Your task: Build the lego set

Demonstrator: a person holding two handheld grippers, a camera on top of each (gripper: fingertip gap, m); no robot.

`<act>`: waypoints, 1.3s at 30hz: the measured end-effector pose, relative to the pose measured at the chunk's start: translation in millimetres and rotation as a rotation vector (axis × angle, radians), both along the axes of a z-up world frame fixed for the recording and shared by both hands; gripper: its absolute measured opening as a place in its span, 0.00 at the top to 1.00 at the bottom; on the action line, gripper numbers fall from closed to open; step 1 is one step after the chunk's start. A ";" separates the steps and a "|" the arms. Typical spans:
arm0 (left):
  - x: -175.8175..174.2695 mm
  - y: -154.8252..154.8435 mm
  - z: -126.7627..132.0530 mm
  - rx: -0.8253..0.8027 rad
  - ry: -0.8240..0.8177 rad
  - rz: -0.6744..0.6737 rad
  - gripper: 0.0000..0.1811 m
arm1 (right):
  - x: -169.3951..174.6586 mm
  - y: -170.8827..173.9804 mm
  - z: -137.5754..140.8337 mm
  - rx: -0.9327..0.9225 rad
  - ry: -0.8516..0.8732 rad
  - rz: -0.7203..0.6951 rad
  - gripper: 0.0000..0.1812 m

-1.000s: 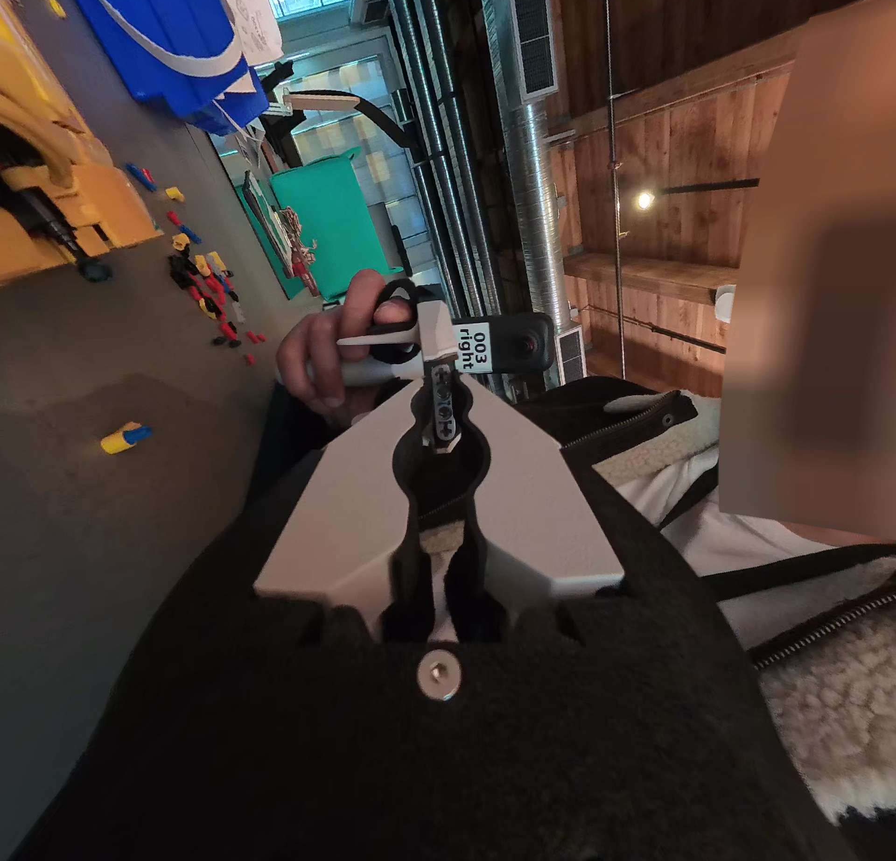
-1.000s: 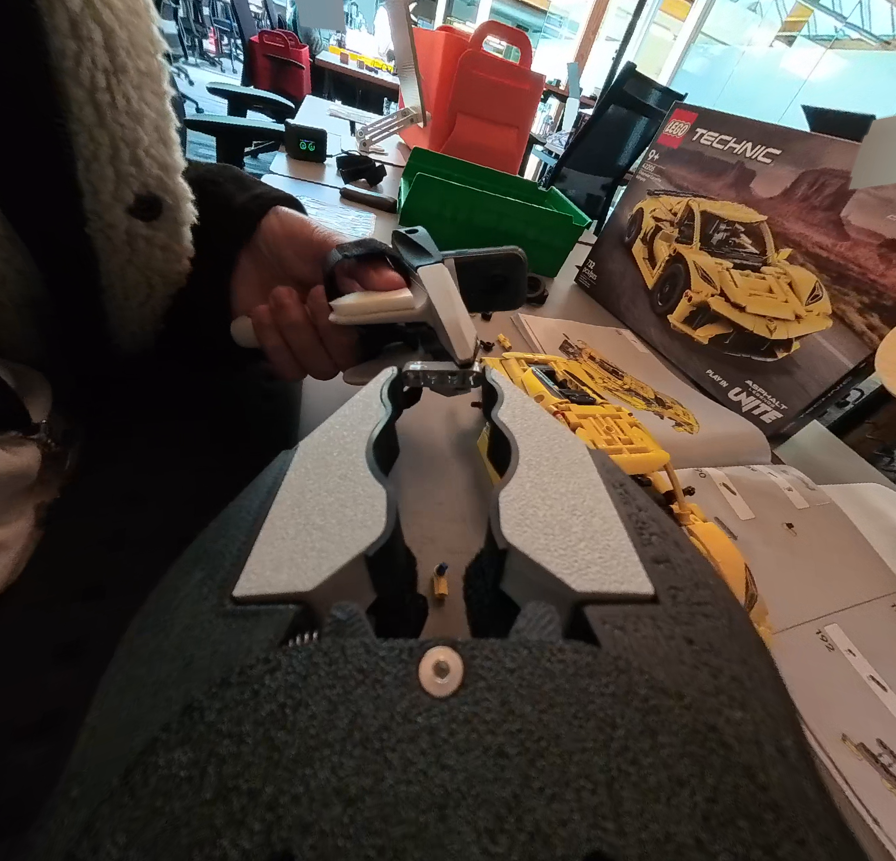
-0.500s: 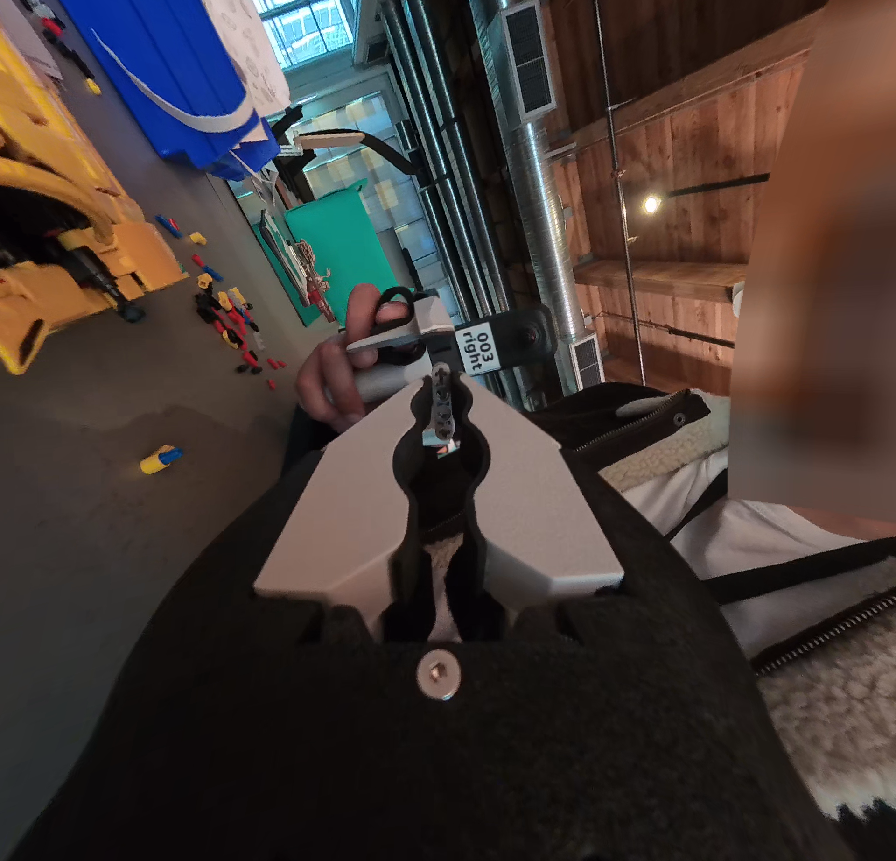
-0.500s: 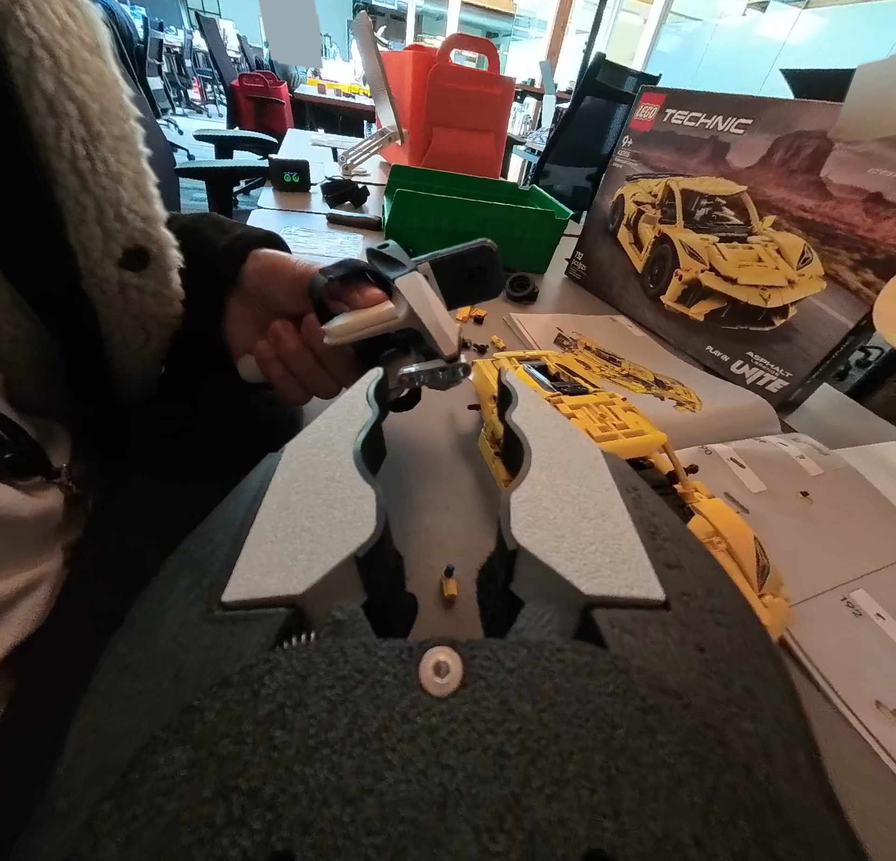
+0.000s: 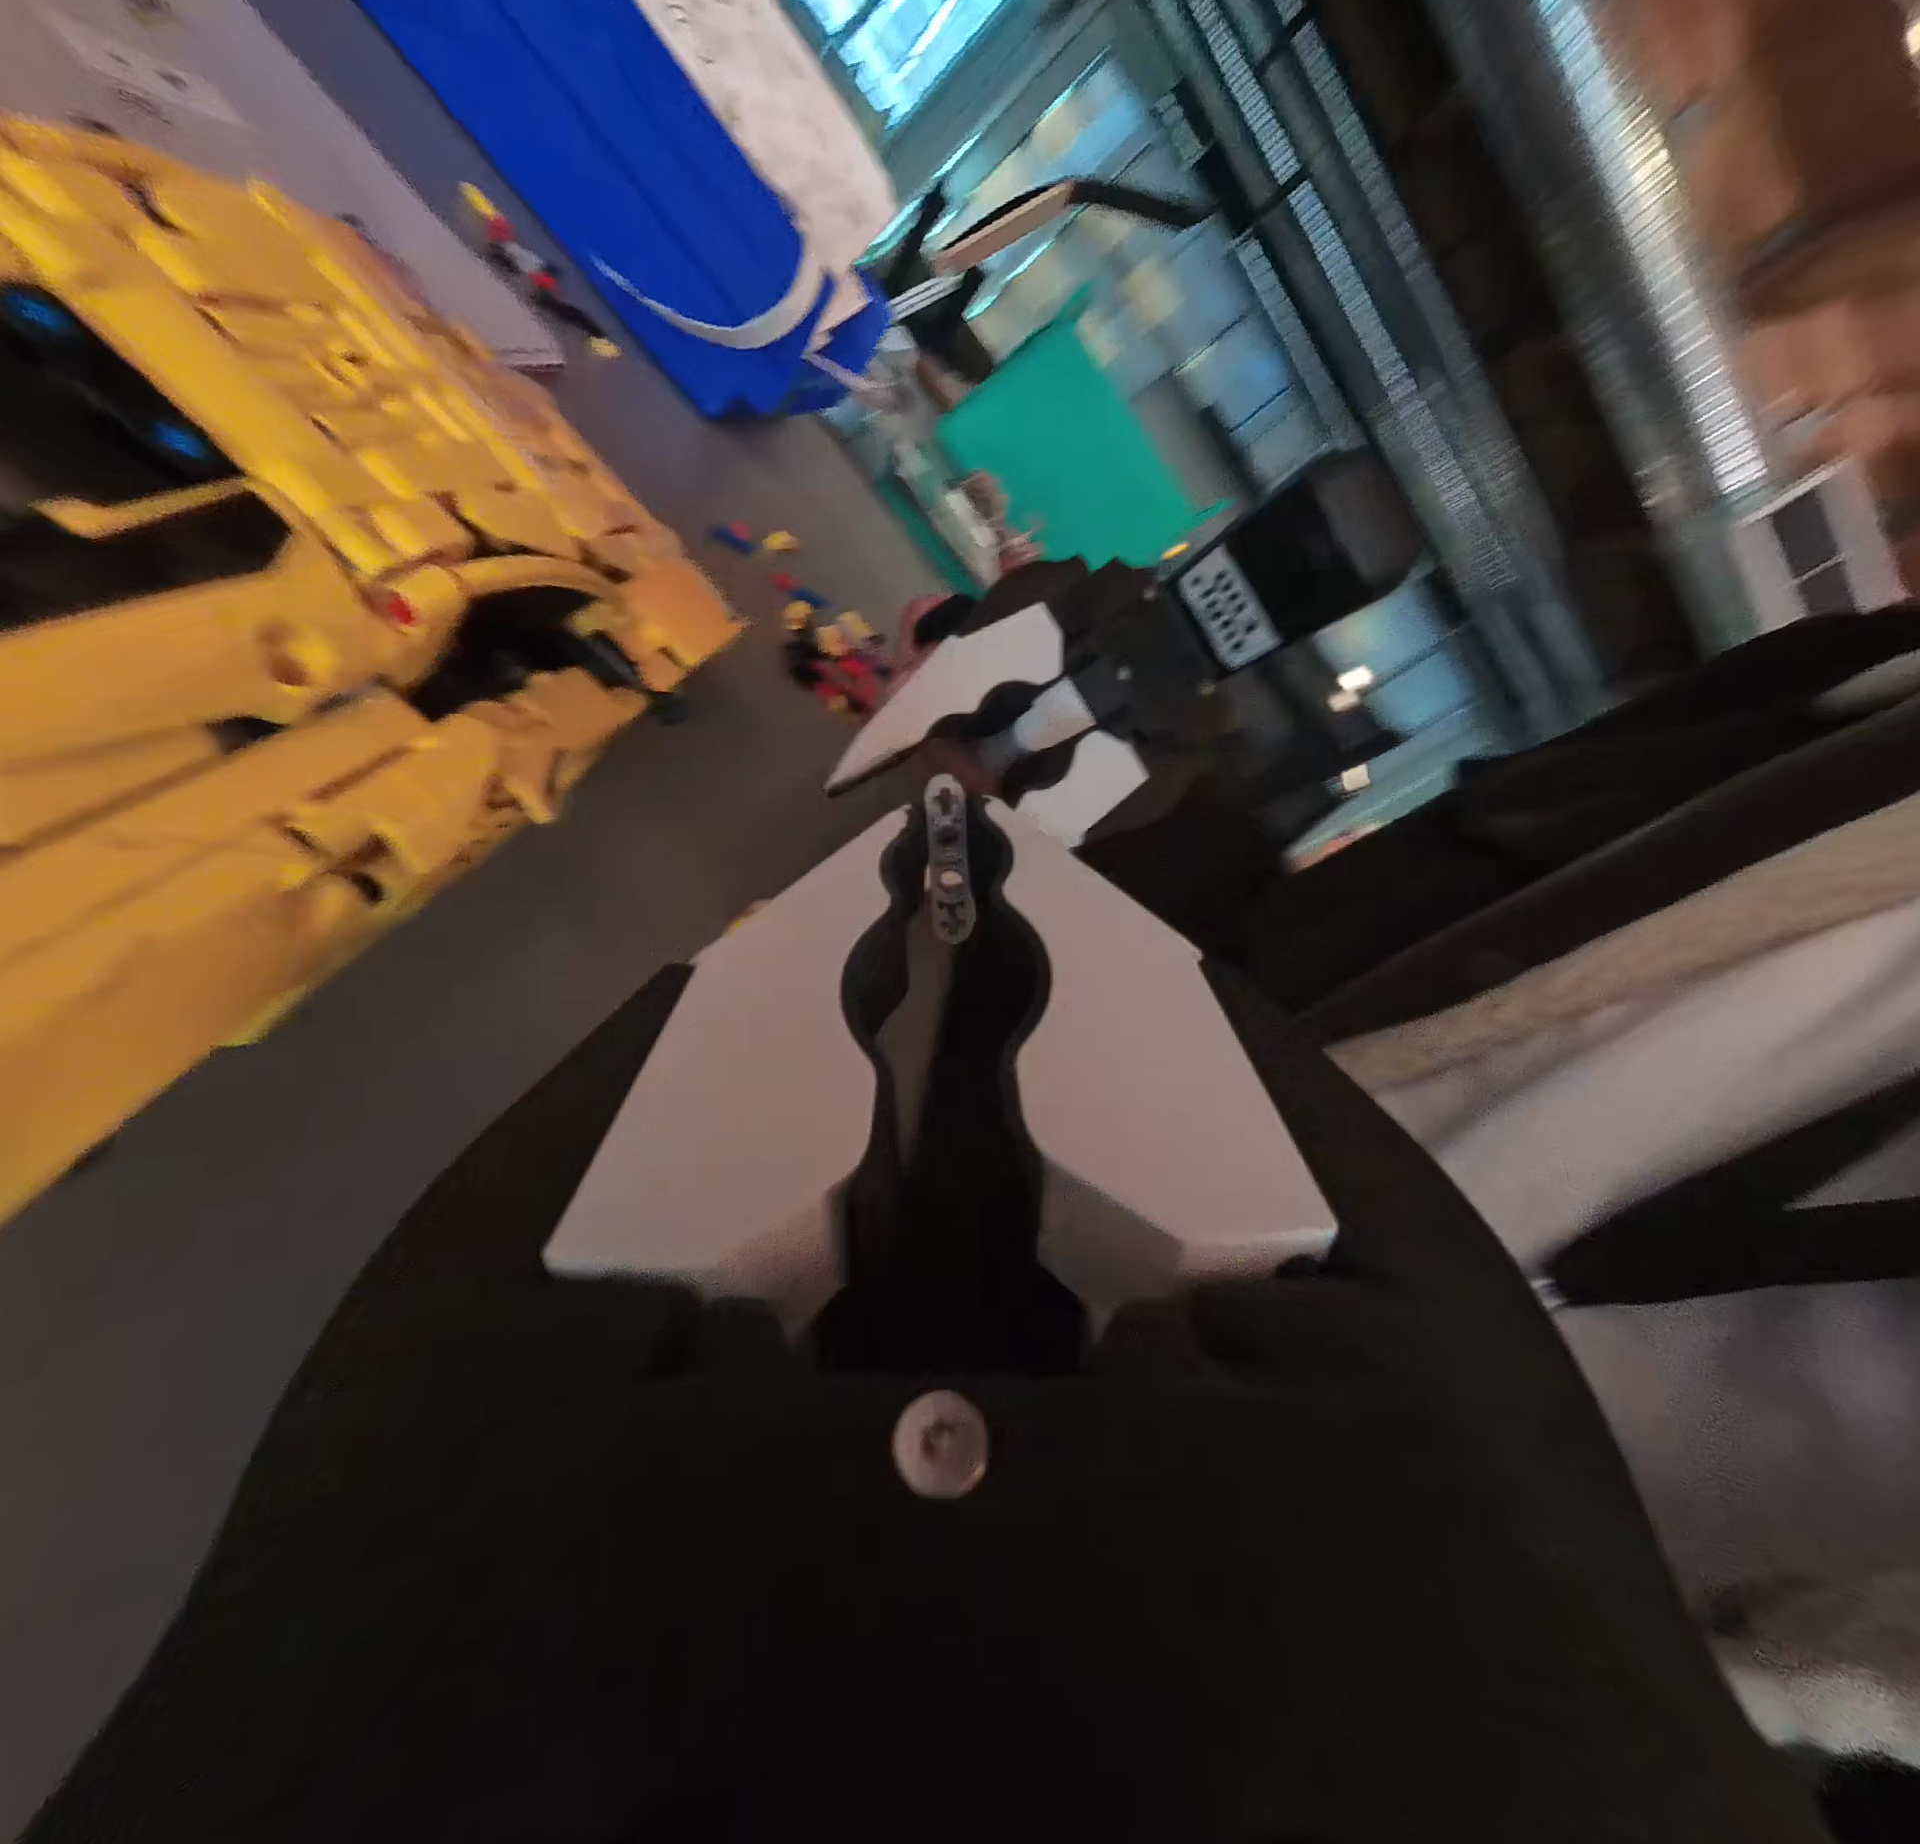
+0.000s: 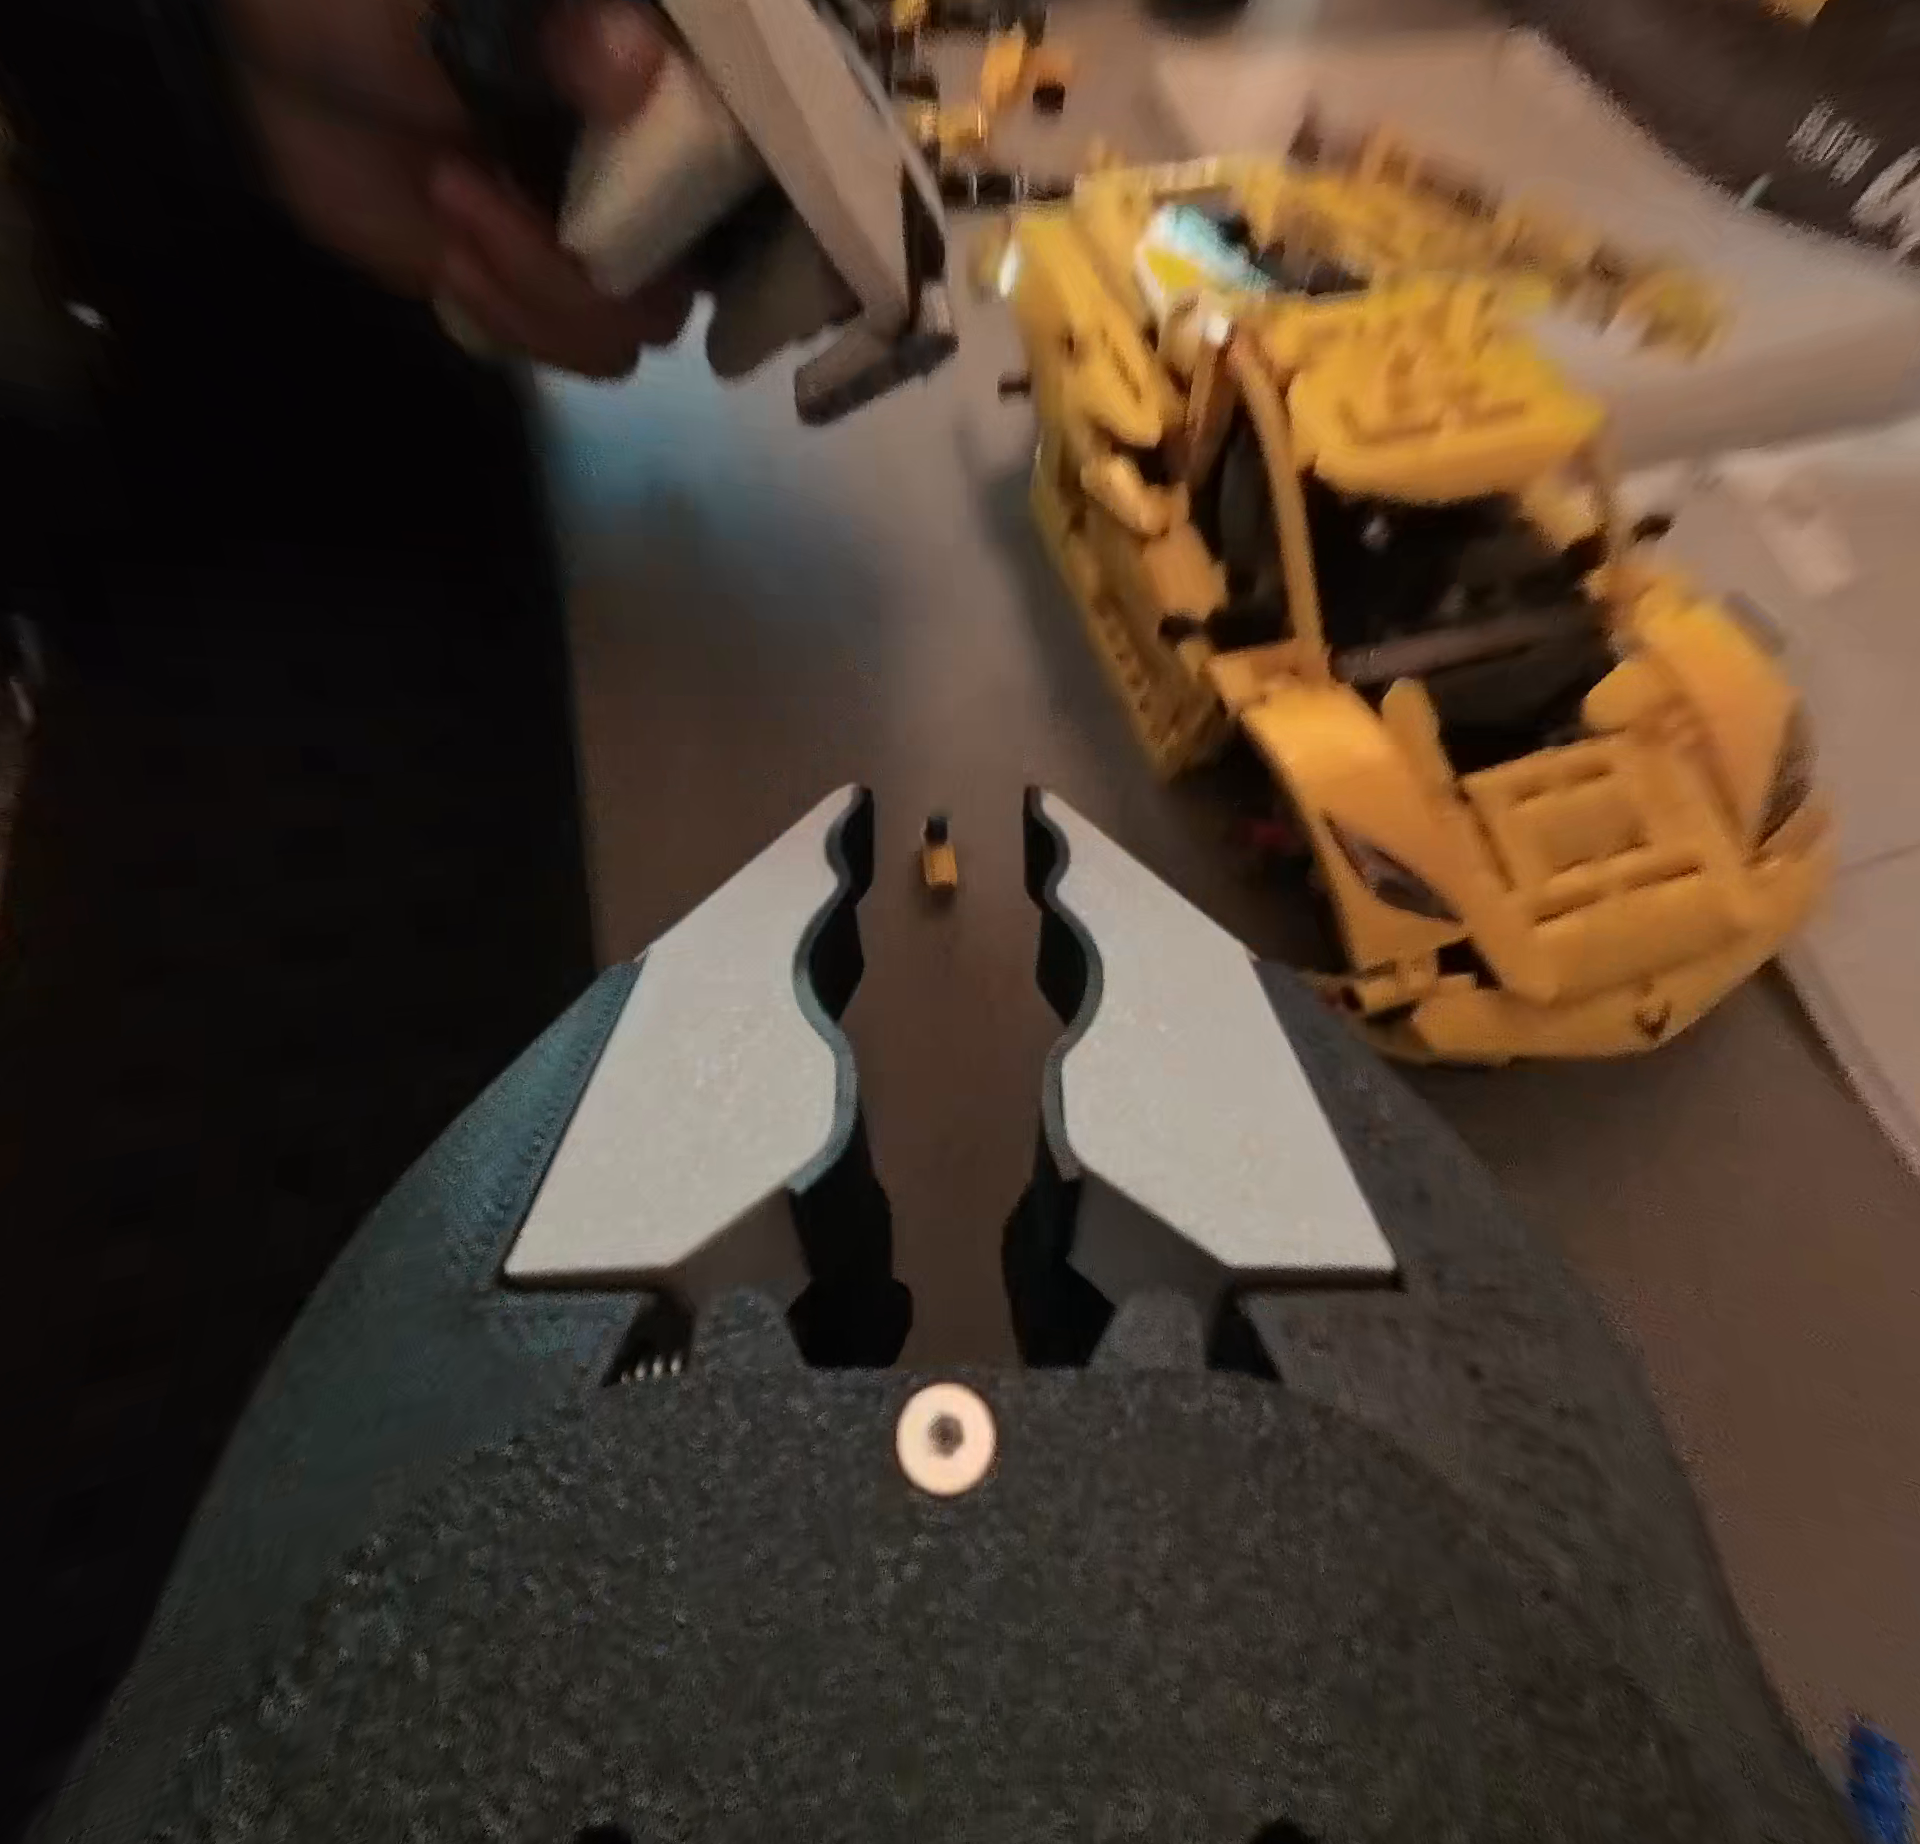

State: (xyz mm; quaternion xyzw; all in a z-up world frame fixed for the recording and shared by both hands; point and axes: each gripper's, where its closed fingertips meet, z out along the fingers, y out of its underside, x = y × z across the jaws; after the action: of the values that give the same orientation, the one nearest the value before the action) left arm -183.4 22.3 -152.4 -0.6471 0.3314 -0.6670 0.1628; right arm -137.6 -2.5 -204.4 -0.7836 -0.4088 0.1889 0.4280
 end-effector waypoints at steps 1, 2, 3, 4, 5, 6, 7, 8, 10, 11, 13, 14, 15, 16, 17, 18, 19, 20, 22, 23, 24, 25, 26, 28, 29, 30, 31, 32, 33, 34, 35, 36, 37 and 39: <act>-0.6 1.5 -4.8 0.054 0.033 0.004 0.97 | 0.9 0.1 -9.6 -0.034 -0.021 -0.003 0.85; 0.0 1.0 -8.2 0.107 0.059 0.000 0.97 | -0.1 -0.9 -17.8 -0.062 -0.042 0.007 0.86; 1.3 -0.7 -11.9 0.159 0.087 -0.007 0.96 | -1.5 -1.6 -24.0 -0.082 -0.062 0.017 0.87; 3.1 -3.2 -16.2 0.199 0.117 -0.017 0.96 | -1.9 -0.6 -28.3 -0.089 -0.080 0.016 0.87; 4.9 -6.2 -19.7 0.222 0.138 -0.029 0.96 | -2.1 0.0 -31.0 -0.090 -0.094 0.017 0.87; 6.4 -8.6 -21.7 0.228 0.144 -0.038 0.96 | -2.3 0.3 -32.6 -0.087 -0.103 0.019 0.88; 7.3 -9.9 -22.8 0.224 0.143 -0.042 0.96 | -2.0 0.9 -32.9 -0.081 -0.110 0.017 0.89; 7.4 -9.9 -24.1 0.220 0.144 -0.043 0.96 | -1.8 0.6 -32.3 -0.073 -0.111 0.019 0.89; 7.3 -8.4 -24.3 0.217 0.140 -0.041 0.96 | -2.3 -0.5 -28.0 -0.061 -0.091 0.019 0.91; 7.4 -7.9 -23.8 0.214 0.135 -0.041 0.96 | -2.3 -0.8 -25.0 -0.061 -0.070 0.016 0.92; 7.5 -7.7 -24.8 0.204 0.133 -0.043 0.96 | -1.4 -2.9 -25.0 -0.100 -0.045 0.021 0.94; 7.6 -7.4 -25.0 0.200 0.132 -0.043 0.96 | 0.5 -3.1 -28.2 -0.130 -0.051 0.018 0.94; 7.6 -7.3 -24.8 0.199 0.130 -0.043 0.96 | 1.7 -3.7 -31.7 -0.155 -0.060 0.019 0.93; 7.4 -7.2 -24.4 0.200 0.128 -0.042 0.96 | 0.6 -4.8 -33.6 -0.169 -0.059 0.026 0.93; 7.4 -7.3 -24.4 0.200 0.128 -0.042 0.96 | -1.4 -5.8 -34.2 -0.171 -0.057 0.034 0.93; 7.3 -7.5 -24.5 0.200 0.128 -0.043 0.96 | -4.0 -7.4 -34.8 -0.170 -0.062 0.044 0.93; 7.2 -7.6 -24.4 0.199 0.127 -0.044 0.96 | -7.6 -9.8 -35.1 -0.171 -0.064 0.058 0.94; 7.1 -7.4 -24.1 0.199 0.125 -0.042 0.96 | -12.5 -12.6 -34.8 -0.177 -0.055 0.075 0.94; 6.7 -7.0 -23.1 0.192 0.118 -0.042 0.96 | -22.2 -18.1 -30.5 -0.188 -0.017 0.106 0.93; 6.4 -6.7 -23.0 0.188 0.117 -0.041 0.96 | -19.6 -15.5 -28.7 -0.171 -0.024 0.092 0.93; 6.2 -6.4 -23.0 0.185 0.116 -0.040 0.96 | -13.3 -10.6 -26.6 -0.145 -0.036 0.063 0.93; 6.0 -6.5 -22.8 0.184 0.115 -0.040 0.96 | -6.7 -6.1 -24.5 -0.129 -0.038 0.035 0.93; 5.9 -6.8 -22.5 0.183 0.113 -0.041 0.96 | -1.4 -3.1 -24.2 -0.132 -0.036 0.016 0.93; 6.2 -7.6 -22.7 0.179 0.112 -0.047 0.96 | 4.3 -1.0 -29.9 -0.149 -0.062 0.009 0.87; 6.4 -8.0 -23.0 0.177 0.113 -0.050 0.96 | 5.2 0.6 -33.0 -0.126 -0.091 0.022 0.84; 6.5 -8.5 -23.1 0.176 0.113 -0.053 0.96 | 5.0 2.7 -34.9 -0.084 -0.124 0.039 0.83; 6.5 -9.0 -23.1 0.174 0.113 -0.055 0.96 | 3.7 3.3 -36.2 -0.050 -0.154 0.065 0.87; 6.5 -9.3 -23.1 0.174 0.112 -0.057 0.96 | 1.2 3.0 -36.5 -0.026 -0.171 0.098 0.90; 6.5 -9.5 -23.2 0.173 0.112 -0.057 0.96 | -1.0 4.1 -35.3 -0.003 -0.176 0.124 0.91; 6.4 -9.5 -23.1 0.173 0.112 -0.057 0.96 | -2.5 5.1 -34.2 0.013 -0.176 0.148 0.91; 6.3 -9.3 -23.1 0.172 0.111 -0.057 0.96 | -4.0 4.5 -34.0 0.017 -0.168 0.181 0.92; 6.2 -9.3 -23.0 0.170 0.110 -0.057 0.96 | -4.4 5.2 -34.0 0.020 -0.164 0.205 0.91; 6.1 -9.1 -22.9 0.167 0.109 -0.056 0.96 | -4.5 6.2 -34.3 0.026 -0.165 0.231 0.91; 6.2 -9.3 -22.6 0.162 0.106 -0.059 0.96 | -6.5 7.8 -35.9 0.032 -0.154 0.288 0.91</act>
State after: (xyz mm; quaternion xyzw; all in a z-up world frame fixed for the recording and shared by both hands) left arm -177.2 12.9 -175.0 -0.6562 0.4112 -0.6075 0.1769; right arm -144.2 5.3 -240.3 -0.7220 -0.5517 0.1810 0.3763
